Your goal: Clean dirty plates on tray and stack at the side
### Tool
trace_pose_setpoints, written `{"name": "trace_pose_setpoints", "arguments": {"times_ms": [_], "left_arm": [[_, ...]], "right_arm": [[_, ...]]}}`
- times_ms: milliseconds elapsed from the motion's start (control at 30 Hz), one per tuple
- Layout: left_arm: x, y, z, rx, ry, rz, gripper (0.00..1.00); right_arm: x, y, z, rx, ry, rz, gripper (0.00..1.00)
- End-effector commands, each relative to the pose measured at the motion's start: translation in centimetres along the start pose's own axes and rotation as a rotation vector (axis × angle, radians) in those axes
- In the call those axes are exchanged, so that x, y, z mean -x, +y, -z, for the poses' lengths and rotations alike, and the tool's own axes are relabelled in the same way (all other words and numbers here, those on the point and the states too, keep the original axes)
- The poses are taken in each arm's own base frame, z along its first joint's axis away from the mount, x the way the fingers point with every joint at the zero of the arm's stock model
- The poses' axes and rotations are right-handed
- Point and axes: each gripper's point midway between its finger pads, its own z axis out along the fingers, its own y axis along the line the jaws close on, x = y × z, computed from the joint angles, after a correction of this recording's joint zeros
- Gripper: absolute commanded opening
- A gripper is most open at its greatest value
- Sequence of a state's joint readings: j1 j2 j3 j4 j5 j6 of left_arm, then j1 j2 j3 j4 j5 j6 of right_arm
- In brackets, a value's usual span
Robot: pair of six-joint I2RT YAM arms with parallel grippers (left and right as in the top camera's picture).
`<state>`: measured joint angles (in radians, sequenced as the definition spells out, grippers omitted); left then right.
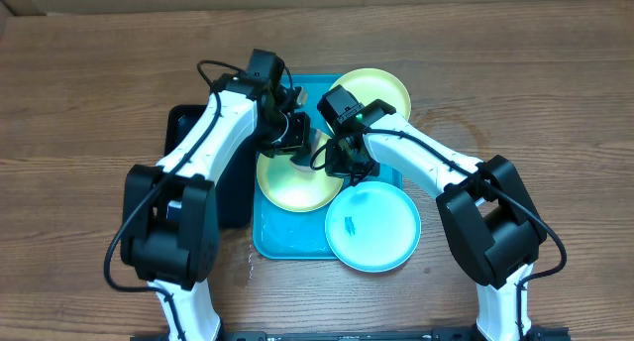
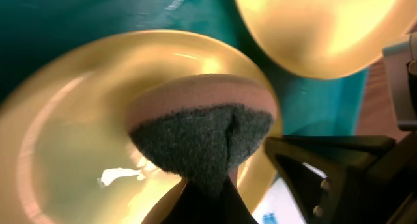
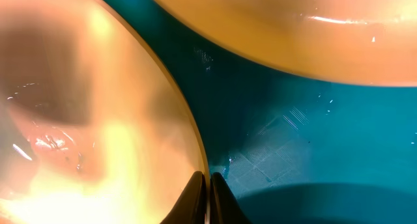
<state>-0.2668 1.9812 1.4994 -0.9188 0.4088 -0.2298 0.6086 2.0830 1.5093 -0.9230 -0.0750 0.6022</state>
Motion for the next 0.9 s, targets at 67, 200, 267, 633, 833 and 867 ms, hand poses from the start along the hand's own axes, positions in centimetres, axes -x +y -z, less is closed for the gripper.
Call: {"name": "trace_pose_setpoints", "arguments": {"times_ms": [67,200,267,633,833,867], "left_arm": [[0.1,3.0,1.4,0.244,-0.039,-0.029,0.04],[-1.4,4.1,-0.3,0.274,0.018,-0.012,0.04],[-2.1,4.9,-1.2,0.288,0.04,0.005,0.04],[-6.1,6.7,-5.8,0.243,0.111,0.078,0.04],[-6.7,0.9,-6.5,-0.107,0.157,0.027,0.04],[-6.6,0.2,-6.3,-0.148,0.159,0.027,0.04]], "right_arm": [[0.4,1.1,0.7,0.034,-0.016,0.012,0.04],[0.5,1.2,0.8,0.038,-0.021,0.013,0.04],[0.6,1.2,0.8,0.039,-0.022,0.013,0.04],[0.6,1.2,0.8,0.039,-0.022,0.013,0.04],[0.6,1.3,0.8,0.041,-0.025,0.013,0.04],[0.6,1.3,0.8,0.041,-0.024,0.013,0.04]]}}
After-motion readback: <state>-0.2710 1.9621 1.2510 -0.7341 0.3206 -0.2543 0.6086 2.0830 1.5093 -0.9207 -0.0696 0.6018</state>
